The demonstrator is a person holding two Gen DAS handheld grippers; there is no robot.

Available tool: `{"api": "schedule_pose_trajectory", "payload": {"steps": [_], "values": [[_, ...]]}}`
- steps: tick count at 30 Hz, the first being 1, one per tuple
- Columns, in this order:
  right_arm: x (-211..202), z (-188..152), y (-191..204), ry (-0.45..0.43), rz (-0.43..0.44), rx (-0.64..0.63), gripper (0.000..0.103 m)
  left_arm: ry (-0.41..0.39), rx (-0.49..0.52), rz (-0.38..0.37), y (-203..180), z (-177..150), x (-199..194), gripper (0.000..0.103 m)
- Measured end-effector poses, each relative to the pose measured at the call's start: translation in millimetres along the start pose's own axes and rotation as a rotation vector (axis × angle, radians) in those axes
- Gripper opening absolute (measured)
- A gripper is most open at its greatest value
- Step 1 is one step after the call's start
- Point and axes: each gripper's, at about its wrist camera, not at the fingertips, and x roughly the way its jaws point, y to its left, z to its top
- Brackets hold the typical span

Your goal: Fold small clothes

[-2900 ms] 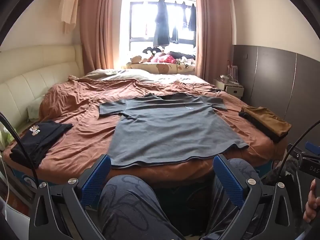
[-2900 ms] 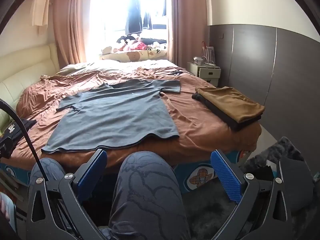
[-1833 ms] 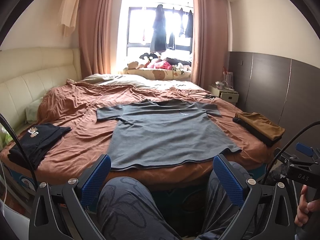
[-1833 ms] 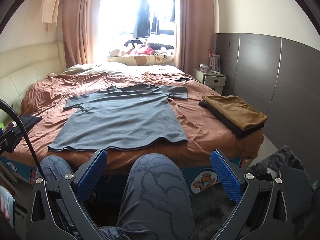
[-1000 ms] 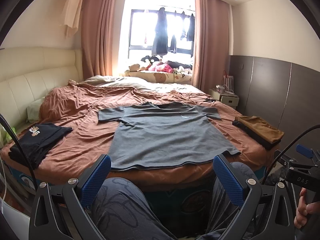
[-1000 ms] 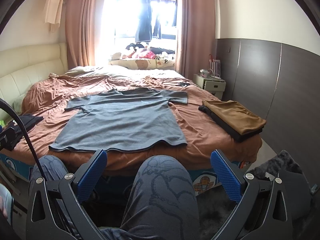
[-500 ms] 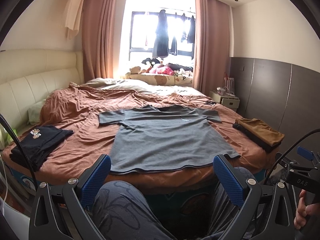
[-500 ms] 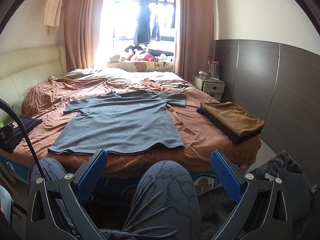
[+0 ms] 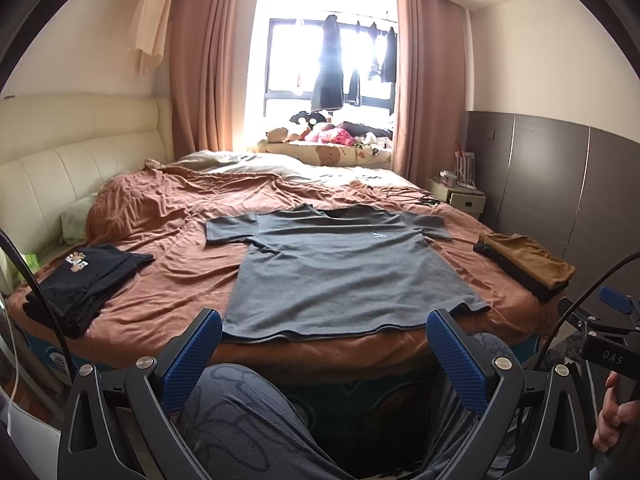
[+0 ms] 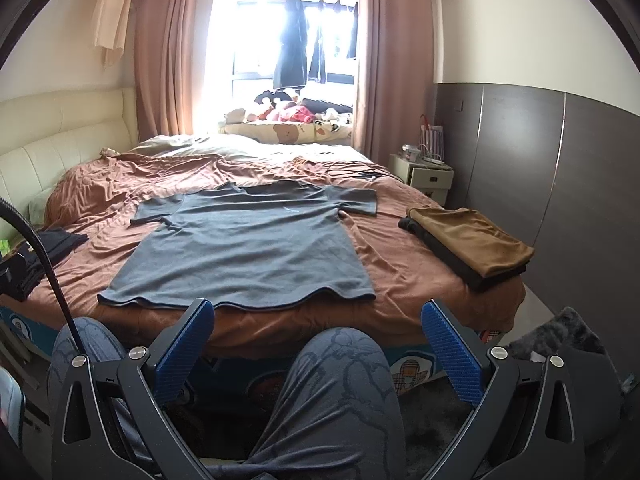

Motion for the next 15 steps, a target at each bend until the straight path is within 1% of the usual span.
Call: {"api": "schedule_pose_trajectory", "payload": {"steps": [4,8,12,15], "values": [[14,8,2,0.016,0.002,-0.003,0.103,0.005,-0.006,0.003,9,6,10,0.103],[34,18,1,0.036,0.010,0.002,0.103,0.033,-0.028,0.005,20,14,29,0.103],[59,32,0,0.058,0.020,0.028,0.103,0.054,-0.046,0.030,37,22,47,0.103],[81,43,0,0.075,0.011,0.026,0.103,0.076,-0.081,0.070,53,27,63,0.103]]}}
